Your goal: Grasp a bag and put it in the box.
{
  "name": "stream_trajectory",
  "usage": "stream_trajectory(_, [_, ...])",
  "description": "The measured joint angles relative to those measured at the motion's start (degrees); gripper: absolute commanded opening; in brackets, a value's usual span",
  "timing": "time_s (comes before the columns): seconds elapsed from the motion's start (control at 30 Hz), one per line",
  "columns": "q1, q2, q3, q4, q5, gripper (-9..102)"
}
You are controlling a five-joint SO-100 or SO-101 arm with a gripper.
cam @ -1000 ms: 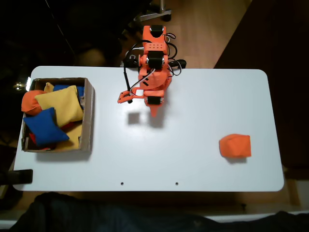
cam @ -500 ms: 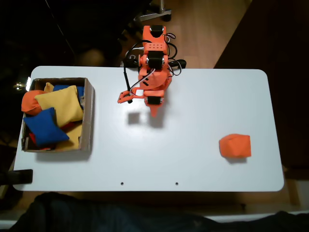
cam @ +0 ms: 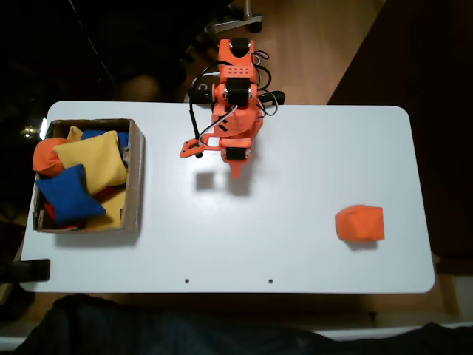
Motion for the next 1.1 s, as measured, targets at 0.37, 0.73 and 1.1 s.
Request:
stream_trajectory(0.37, [0.0,0.0,0.0,0.0,0.0,0])
stream_trajectory(0.73, [-0.1,-1.1,0.0,-0.2,0.0,0])
stream_trajectory(1.1, [-0.5,-7.6,-2.0,-6.9,0.0,5])
